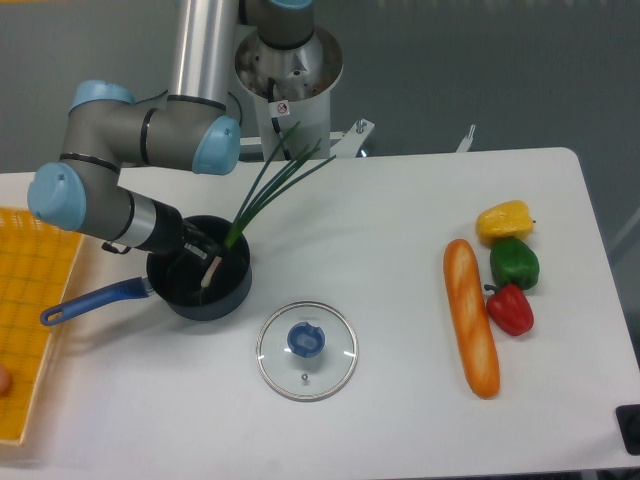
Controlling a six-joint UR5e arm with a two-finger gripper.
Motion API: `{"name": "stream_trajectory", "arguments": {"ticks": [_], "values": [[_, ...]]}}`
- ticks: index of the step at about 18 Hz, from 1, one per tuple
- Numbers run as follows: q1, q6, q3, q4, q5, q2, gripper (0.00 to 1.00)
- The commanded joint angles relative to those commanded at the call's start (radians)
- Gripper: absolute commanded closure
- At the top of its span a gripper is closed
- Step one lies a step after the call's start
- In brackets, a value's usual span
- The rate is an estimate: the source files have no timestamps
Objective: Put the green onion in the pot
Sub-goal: 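Lower the green onions into the saucepan, root end first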
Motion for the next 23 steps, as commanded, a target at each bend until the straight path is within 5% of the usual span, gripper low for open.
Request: {"name": "stream_trajectory", "arguments": {"ticks": [16,23], "values": [[-0.014,-0.021,0.002,0.002,0.002,-0.031,0.77],[-0.015,-0.017,0.003,0.002,0.002,-0.025,0.58]]}}
